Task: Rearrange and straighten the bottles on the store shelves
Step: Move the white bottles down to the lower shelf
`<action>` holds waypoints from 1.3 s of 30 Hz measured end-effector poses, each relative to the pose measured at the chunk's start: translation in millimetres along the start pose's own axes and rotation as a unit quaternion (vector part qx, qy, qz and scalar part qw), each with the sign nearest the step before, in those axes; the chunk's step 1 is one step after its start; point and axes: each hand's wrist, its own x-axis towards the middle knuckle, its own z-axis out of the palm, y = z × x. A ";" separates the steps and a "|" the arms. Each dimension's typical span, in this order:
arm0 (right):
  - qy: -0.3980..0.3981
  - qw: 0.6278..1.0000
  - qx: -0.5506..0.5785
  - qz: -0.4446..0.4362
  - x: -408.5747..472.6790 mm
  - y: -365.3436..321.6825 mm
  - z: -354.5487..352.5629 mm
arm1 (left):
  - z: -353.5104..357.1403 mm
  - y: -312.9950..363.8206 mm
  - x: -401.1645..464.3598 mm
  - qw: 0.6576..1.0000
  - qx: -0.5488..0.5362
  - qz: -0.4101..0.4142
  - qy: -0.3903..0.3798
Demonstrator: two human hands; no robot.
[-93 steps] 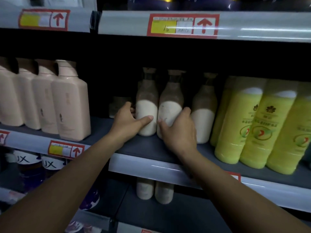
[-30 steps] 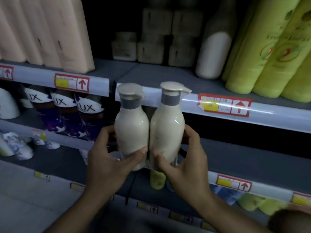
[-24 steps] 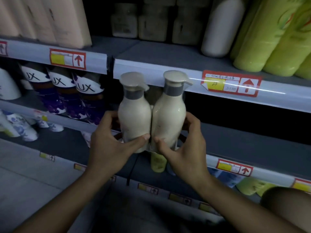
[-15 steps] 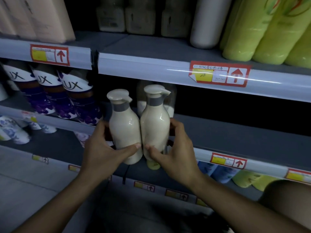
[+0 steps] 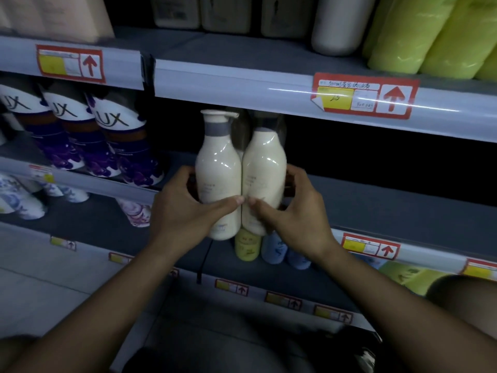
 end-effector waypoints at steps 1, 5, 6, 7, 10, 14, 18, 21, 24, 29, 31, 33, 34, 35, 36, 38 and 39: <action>0.003 1.000 0.000 0.001 3.7 -0.4 0.4 | 0.5 0.5 3.2 1.000 0.002 0.000 0.004; 0.010 1.000 0.012 0.011 15.6 -0.8 5.8 | 4.5 3.2 17.9 1.000 0.011 -0.001 0.025; 0.010 1.000 0.016 0.013 18.4 -0.8 7.3 | 6.0 3.6 21.5 0.999 0.011 -0.001 0.031; 0.012 1.000 0.019 0.013 21.4 -0.5 8.8 | 7.7 3.9 25.1 0.999 0.010 0.000 0.038; 0.021 1.000 0.020 0.012 30.0 -0.7 12.7 | 13.0 6.6 34.5 0.998 0.011 0.009 0.065; 0.027 0.999 0.032 0.015 40.3 2.8 15.8 | 19.5 13.8 40.5 0.995 0.020 0.024 0.092; 0.032 0.999 0.030 0.018 44.4 13.9 16.8 | 27.6 14.4 44.0 0.994 0.029 0.040 0.097; 0.044 0.999 -0.003 0.010 45.2 24.8 16.5 | 36.6 10.7 44.7 0.994 0.034 0.035 0.096; 0.039 0.999 -0.035 0.009 43.3 31.6 16.9 | 44.3 3.4 43.9 0.995 0.018 0.024 0.093; 0.039 0.998 -0.058 -0.006 42.3 34.3 19.0 | 48.9 -1.6 44.4 0.996 -0.002 0.015 0.091; 0.042 0.996 -0.074 -0.006 41.9 31.9 17.3 | 49.4 -2.7 45.3 0.997 -0.003 0.015 0.082; 0.044 0.995 -0.093 -0.009 40.2 30.3 15.6 | 48.1 -4.7 47.5 0.998 -0.005 0.012 0.062; 0.044 0.994 -0.102 -0.006 39.2 29.1 15.2 | 46.7 -6.4 49.0 0.999 -0.005 0.009 0.047; 0.043 0.993 -0.107 0.002 38.4 28.0 15.1 | 44.9 -8.0 50.5 1.000 -0.001 0.006 0.030; 0.042 0.993 -0.110 0.012 37.7 27.4 15.5 | 43.3 -9.9 51.7 1.000 0.005 0.005 0.015; 0.041 0.992 -0.116 0.026 35.9 27.0 17.1 | 40.1 -11.9 52.7 1.000 0.015 0.011 0.001; 0.041 0.992 -0.117 0.030 35.0 27.0 18.2 | 38.9 -12.5 52.6 1.000 0.018 0.015 0.000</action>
